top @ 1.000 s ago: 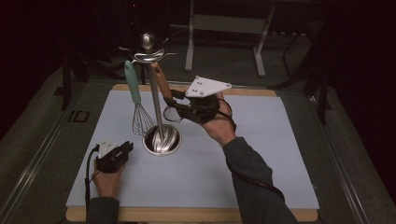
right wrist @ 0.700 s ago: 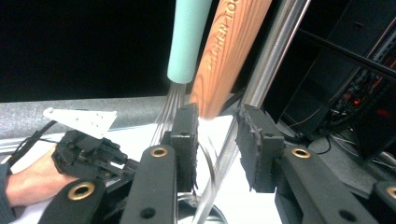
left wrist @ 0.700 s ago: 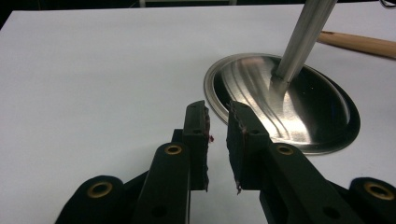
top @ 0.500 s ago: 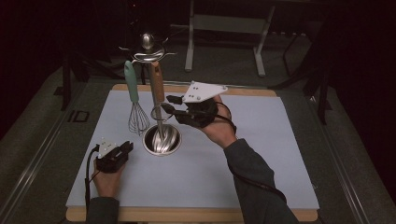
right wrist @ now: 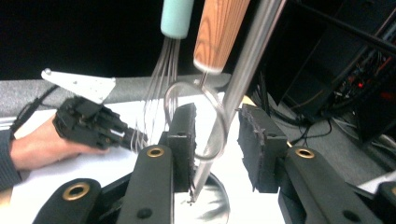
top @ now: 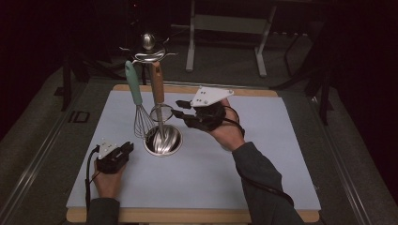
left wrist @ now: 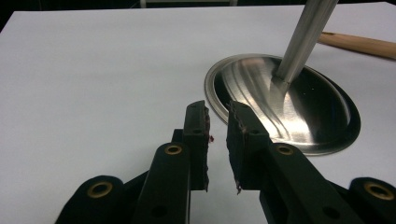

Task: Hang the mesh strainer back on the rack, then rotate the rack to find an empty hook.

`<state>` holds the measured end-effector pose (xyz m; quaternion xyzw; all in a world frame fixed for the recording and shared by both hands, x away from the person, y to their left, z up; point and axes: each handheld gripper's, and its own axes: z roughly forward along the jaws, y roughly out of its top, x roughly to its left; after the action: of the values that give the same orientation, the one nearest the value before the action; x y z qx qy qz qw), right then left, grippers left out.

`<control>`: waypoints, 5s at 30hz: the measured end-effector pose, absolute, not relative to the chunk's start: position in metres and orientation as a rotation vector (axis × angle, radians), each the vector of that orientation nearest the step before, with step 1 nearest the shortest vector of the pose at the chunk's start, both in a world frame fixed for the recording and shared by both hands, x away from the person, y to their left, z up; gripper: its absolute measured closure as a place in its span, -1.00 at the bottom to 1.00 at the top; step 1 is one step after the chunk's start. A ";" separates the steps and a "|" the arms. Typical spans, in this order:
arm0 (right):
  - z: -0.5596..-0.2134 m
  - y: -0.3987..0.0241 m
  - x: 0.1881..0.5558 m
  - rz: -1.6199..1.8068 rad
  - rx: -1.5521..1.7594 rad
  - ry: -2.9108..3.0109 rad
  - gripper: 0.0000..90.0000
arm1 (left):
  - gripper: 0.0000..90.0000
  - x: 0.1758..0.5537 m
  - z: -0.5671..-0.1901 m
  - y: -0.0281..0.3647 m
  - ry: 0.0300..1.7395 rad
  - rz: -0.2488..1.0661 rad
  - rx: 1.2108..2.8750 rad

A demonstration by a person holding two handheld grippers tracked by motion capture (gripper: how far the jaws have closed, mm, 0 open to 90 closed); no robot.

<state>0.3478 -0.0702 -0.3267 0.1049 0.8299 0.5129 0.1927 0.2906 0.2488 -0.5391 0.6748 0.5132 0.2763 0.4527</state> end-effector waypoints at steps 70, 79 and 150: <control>-0.475 -0.194 0.325 1.160 0.752 2.422 0.37 | 1.00 0.265 -0.390 0.249 0.935 0.751 1.194; -0.472 -0.201 0.327 1.176 0.760 2.401 0.38 | 1.00 0.267 -0.356 0.240 0.859 0.800 1.167; -0.472 -0.218 0.330 1.197 0.813 2.376 0.38 | 1.00 0.308 -0.281 0.226 0.823 0.905 1.208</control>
<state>0.3298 -0.2177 -0.4721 0.2877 0.8402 0.4234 0.1789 0.3081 0.2263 -0.2808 0.5321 0.3628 0.3987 0.6529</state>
